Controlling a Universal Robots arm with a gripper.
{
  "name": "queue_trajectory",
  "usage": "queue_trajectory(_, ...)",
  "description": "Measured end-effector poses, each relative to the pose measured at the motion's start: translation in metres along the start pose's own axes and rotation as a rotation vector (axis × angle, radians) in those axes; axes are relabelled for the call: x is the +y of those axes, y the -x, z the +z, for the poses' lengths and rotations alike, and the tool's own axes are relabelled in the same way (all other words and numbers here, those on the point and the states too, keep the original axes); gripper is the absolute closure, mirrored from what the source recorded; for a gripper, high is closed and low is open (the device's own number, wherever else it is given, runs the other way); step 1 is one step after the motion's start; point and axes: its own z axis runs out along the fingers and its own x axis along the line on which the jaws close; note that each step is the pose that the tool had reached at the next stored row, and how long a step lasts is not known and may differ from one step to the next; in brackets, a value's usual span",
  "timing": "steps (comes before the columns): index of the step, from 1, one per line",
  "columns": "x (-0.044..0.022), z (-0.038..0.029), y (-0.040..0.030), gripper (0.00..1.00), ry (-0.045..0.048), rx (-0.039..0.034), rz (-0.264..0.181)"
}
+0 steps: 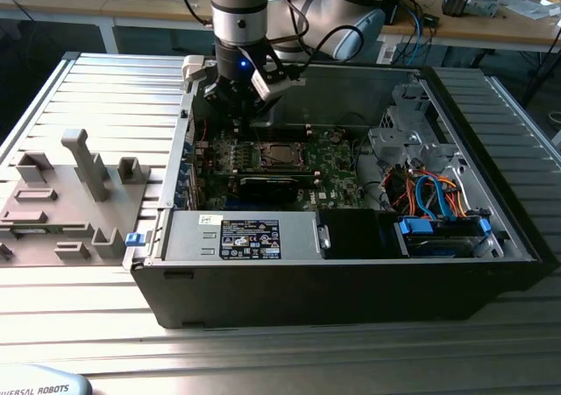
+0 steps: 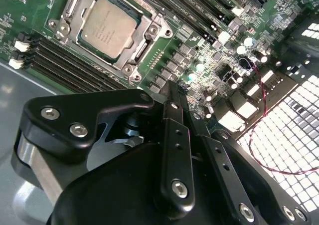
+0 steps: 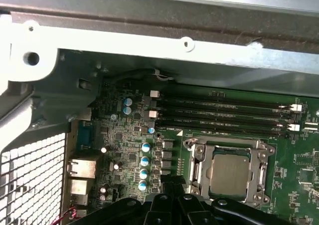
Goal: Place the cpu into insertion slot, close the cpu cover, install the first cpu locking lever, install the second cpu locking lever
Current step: 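Install the first cpu locking lever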
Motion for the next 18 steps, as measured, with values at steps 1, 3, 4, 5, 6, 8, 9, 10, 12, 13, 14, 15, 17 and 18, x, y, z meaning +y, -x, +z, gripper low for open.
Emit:
queue_trajectory(1, 0.0006, 0.0000, -0.0003, 0.89, 0.0000, -0.0001, 0.000)
queue_trajectory(3, 0.0043, 0.0000, 0.0001, 0.89, -0.0001, 0.0001, 0.000)
queue_trajectory(4, 0.0072, 0.0000, 0.0003, 0.89, -0.0001, 0.0000, 0.000)
queue_trajectory(5, 0.0095, 0.0001, 0.0005, 0.89, 0.0001, -0.0002, 0.000)
queue_trajectory(6, 0.0124, 0.0000, 0.0007, 0.89, 0.0001, -0.0001, 0.000)
queue_trajectory(8, 0.0162, -0.0001, 0.0002, 0.89, 0.0000, 0.0000, 0.000)
queue_trajectory(9, 0.0181, -0.0002, 0.0001, 0.89, 0.0001, -0.0001, 0.000)
queue_trajectory(10, 0.0207, -0.0002, -0.0001, 0.89, 0.0001, 0.0000, 0.000)
queue_trajectory(12, 0.0255, -0.0003, 0.0001, 0.89, 0.0002, -0.0001, 0.000)
queue_trajectory(13, 0.0269, -0.0003, 0.0001, 0.89, 0.0002, -0.0001, 0.000)
queue_trajectory(14, 0.0290, -0.0004, 0.0003, 0.89, 0.0002, 0.0000, 0.000)
queue_trajectory(15, 0.0303, -0.0003, 0.0004, 0.89, 0.0003, -0.0001, 0.000)
queue_trajectory(17, 0.0315, -0.0004, 0.0010, 0.89, 0.0003, 0.0000, 0.000)
queue_trajectory(18, 0.0315, -0.0004, 0.0027, 0.89, 0.0003, 0.0000, 0.000)
